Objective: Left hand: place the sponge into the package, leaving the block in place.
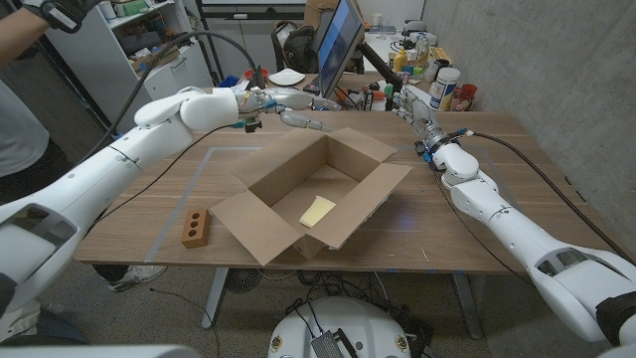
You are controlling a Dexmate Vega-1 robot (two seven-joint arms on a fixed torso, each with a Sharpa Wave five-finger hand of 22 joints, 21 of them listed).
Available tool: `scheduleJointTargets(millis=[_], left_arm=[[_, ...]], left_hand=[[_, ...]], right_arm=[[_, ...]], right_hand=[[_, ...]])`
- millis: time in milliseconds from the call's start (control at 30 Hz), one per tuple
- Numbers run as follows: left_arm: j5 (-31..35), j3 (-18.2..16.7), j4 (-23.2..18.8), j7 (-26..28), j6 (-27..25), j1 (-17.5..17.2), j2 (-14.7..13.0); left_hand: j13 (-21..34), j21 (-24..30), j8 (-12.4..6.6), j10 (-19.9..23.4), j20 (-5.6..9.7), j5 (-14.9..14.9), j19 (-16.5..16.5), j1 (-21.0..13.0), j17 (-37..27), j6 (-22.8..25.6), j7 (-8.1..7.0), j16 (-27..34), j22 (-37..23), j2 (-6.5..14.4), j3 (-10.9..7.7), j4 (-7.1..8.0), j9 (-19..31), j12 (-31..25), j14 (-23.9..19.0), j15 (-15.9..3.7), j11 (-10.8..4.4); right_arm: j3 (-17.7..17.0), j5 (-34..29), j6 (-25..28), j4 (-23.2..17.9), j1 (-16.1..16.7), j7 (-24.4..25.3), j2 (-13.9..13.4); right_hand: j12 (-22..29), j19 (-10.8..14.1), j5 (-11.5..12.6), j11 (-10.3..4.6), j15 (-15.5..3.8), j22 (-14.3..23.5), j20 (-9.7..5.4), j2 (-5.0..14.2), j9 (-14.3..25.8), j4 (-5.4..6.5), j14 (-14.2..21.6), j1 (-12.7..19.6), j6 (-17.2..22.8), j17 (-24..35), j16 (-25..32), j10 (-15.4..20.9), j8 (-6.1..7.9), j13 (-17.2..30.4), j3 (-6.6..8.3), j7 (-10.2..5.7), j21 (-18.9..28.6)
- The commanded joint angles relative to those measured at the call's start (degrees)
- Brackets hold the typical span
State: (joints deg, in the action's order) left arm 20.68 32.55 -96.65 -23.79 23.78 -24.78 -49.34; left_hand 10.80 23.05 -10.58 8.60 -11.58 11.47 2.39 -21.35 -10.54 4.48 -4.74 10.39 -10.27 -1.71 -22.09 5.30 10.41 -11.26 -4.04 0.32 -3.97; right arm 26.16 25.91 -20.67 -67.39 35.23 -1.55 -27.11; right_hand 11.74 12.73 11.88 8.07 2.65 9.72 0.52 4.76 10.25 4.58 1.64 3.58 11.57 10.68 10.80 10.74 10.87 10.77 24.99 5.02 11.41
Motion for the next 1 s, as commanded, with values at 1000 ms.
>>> scheduleJointTargets(millis=[1000], left_arm=[[-9.36, -3.11, 1.68, 3.66, -2.34, -1.92, -0.17]], left_hand=[[0.10, -1.88, 0.33, -3.44, -0.36, 0.58, -2.05, 1.88, -0.01, -1.75, -2.07, -0.07, -0.24, -0.28, 1.29, 0.35, -0.12, 0.46, 2.37, 0.53, 0.44]], right_arm=[[-0.90, -1.05, 3.01, -9.37, 5.29, 5.11, -1.80]], right_hand=[[-0.27, 0.20, 0.22, 0.07, 0.20, 0.21, 0.40, -0.29, 0.27, -0.08, 0.03, -0.29, 0.50, -0.03, 0.01, 0.22, 0.06, 0.31, -0.02, 0.13, -0.22]])
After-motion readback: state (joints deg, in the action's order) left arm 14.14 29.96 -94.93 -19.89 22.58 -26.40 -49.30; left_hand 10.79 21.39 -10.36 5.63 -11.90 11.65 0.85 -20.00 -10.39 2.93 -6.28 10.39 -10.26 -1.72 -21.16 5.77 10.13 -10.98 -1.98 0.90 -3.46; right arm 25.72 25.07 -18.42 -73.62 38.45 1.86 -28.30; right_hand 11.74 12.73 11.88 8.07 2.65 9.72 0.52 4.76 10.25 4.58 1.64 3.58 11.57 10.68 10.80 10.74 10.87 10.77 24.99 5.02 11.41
